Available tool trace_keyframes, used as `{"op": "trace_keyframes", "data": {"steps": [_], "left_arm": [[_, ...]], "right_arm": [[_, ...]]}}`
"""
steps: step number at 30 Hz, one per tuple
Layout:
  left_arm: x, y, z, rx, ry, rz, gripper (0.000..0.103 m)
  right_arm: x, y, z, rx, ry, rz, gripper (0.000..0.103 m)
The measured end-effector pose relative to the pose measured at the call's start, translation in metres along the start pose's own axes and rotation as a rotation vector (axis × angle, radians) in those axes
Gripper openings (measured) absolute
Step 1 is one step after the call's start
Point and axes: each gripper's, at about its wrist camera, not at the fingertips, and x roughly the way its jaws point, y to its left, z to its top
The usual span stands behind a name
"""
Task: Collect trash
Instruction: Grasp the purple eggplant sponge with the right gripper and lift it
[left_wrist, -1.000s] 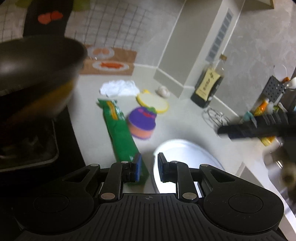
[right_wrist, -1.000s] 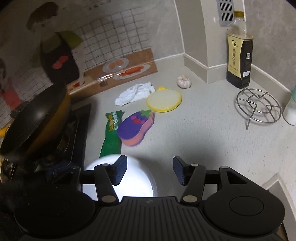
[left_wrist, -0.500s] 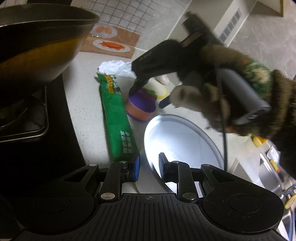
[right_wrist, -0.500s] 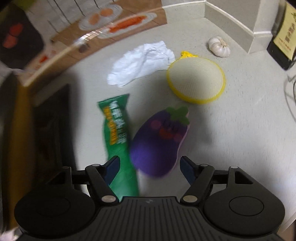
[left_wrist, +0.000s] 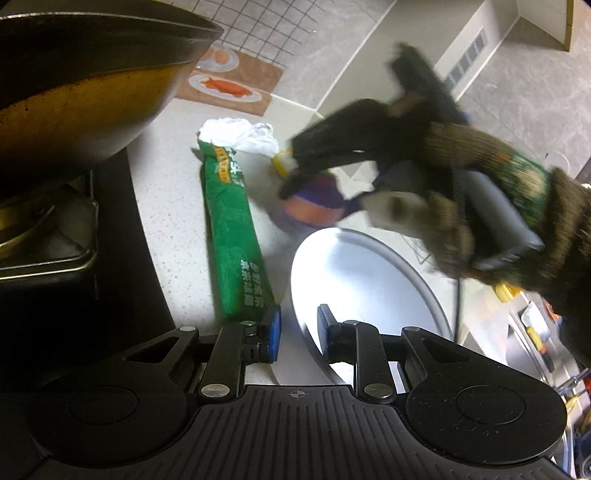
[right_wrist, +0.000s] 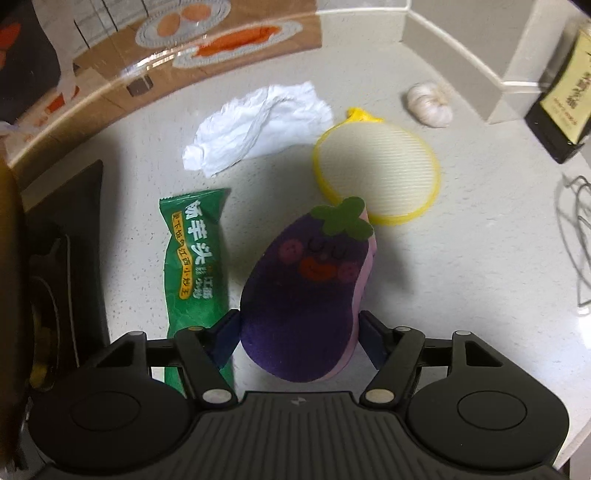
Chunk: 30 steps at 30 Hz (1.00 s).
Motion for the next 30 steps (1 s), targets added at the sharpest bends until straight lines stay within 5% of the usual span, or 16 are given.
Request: {"op": "trace_keyframes", "data": {"steps": [5,12,19,30], "left_arm": [[0.002,-0.001,0.000,-0.005,0.019,0.028,0.016],[0.010,0.003,0.002,-0.047,0.041,0.021,0.015],[0.013,-0.001,0.005,-0.057,0.036,0.037,0.015],[0.013,-0.002,0.014,-0.090,0.011,0.107,0.015]], "right_arm": [[-0.030,-0.032,-0.018,-0.009,-0.042,0.018,0.068],[-0.052,-0.076,-0.080,-0.124,-0.116,-0.100,0.069],[-0.054,-0.091,-0.129,-0.122,-0.171,-0.055,0.069],[-0.065,-0.127,-0.140,0.004,-0.284,0.078,0.071]]}}
